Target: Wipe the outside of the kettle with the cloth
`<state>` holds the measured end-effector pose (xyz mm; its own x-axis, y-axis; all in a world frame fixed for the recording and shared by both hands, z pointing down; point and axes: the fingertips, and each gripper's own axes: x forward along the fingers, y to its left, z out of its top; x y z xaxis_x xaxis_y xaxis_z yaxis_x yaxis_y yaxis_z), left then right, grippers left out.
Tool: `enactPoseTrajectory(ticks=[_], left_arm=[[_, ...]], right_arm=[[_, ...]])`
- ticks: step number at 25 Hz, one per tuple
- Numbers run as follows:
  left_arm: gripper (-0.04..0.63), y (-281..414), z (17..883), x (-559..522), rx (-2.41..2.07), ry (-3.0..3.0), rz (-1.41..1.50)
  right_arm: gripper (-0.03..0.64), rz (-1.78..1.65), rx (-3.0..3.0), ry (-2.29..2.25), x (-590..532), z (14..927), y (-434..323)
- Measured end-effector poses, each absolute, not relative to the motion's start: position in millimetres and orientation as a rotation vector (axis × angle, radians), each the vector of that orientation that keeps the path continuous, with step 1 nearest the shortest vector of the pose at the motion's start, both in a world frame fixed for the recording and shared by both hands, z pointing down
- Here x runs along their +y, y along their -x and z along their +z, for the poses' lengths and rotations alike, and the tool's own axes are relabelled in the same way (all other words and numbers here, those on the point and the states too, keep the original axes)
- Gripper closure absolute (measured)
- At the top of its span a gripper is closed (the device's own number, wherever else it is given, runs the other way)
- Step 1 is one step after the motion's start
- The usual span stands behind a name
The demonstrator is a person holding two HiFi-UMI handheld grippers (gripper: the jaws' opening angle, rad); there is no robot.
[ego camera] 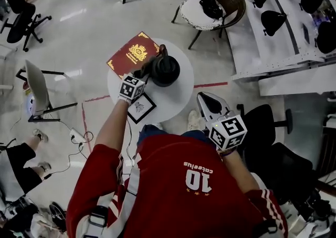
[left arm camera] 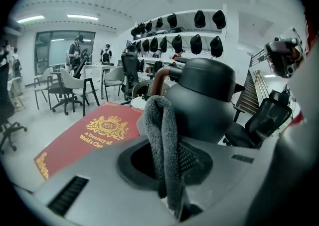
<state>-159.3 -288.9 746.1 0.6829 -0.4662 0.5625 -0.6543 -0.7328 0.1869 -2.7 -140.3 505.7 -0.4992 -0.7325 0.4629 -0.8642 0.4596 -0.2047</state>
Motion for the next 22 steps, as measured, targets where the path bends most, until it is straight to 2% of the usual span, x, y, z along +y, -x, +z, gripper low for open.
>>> enactPoseTrajectory(ticks=[22], left_arm=[[0.549,145,750,-210,-1.172,-2.266,0.718]], right_arm=[[0.600,0.618,-2.581,-1.076,-133,502,-30]])
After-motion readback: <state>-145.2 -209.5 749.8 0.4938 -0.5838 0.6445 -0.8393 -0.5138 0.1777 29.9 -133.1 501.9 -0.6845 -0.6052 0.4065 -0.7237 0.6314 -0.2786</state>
